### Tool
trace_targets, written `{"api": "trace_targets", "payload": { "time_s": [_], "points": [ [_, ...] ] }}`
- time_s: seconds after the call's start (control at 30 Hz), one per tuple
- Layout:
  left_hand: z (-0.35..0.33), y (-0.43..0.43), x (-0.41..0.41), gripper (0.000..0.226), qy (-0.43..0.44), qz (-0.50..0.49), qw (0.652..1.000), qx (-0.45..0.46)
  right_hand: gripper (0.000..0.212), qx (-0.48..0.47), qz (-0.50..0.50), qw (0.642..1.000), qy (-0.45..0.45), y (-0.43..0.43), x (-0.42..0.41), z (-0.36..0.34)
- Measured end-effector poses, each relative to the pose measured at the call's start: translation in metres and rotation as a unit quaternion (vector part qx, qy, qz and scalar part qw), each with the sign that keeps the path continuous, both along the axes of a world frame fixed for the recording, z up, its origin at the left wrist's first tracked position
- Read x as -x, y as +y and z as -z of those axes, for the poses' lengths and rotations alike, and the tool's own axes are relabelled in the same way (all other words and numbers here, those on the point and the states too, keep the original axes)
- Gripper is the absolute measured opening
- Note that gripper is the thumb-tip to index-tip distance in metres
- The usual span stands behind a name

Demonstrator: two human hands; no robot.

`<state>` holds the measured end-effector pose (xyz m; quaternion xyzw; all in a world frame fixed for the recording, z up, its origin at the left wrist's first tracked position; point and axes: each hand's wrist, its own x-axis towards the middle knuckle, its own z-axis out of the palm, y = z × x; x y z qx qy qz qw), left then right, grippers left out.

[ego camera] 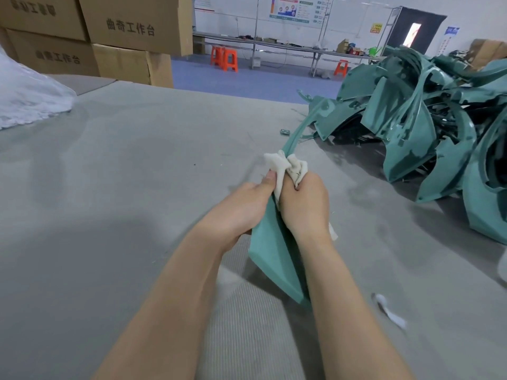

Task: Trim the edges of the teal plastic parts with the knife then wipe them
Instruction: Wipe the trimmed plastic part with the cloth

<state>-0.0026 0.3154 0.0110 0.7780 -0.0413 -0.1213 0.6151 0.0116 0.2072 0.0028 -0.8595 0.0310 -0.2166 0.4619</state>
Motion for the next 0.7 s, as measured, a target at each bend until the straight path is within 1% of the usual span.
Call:
{"api": "trace_targets", "payload": {
  "time_s": [0.07,0.1,0.13,0.23,0.3,0.37,0.43,0.5,0.6,0.63,0.7],
  "points": [
    [0.001,0.000,0.003,0.056,-0.012,0.036,0.997,-0.064,0.031,-0.065,0.008,0.998,0.009,-0.010,-0.004,-0.005],
    [0.002,-0.001,0.005,0.049,-0.011,0.058,0.996,-0.071,0.033,-0.116,0.011,0.993,0.014,-0.015,-0.006,-0.007],
    [0.002,-0.003,0.006,0.042,-0.001,0.078,0.995,-0.059,0.035,-0.157,0.018,0.987,0.020,-0.021,-0.009,-0.008],
    [0.001,-0.008,0.007,0.028,0.027,0.113,0.992,-0.044,0.036,-0.197,0.059,0.978,0.040,-0.030,-0.015,-0.004],
    [0.000,-0.007,0.009,0.030,0.050,0.137,0.988,-0.048,0.033,-0.273,0.082,0.958,0.040,-0.038,-0.019,-0.002],
    [0.000,-0.005,0.010,0.035,0.072,0.159,0.983,-0.055,0.037,-0.324,0.093,0.941,0.027,-0.047,-0.020,0.000],
    [-0.002,-0.006,0.011,0.039,0.080,0.171,0.980,-0.059,0.041,-0.345,0.105,0.932,0.014,-0.052,-0.018,0.002],
    [-0.005,-0.002,0.012,0.039,0.081,0.175,0.979,-0.059,0.035,-0.377,0.094,0.921,0.010,-0.052,-0.018,0.004],
    [-0.009,0.016,0.012,0.042,0.102,0.160,0.979,-0.069,0.024,-0.412,0.023,0.910,0.037,-0.049,-0.015,0.000],
    [-0.010,0.022,0.011,0.038,0.096,0.152,0.979,-0.091,0.025,-0.404,0.005,0.914,0.040,-0.048,-0.016,0.001],
    [-0.006,0.027,0.006,0.031,0.054,0.122,0.978,-0.161,0.024,-0.337,0.002,0.941,0.038,-0.041,-0.014,0.003]
  ]
}}
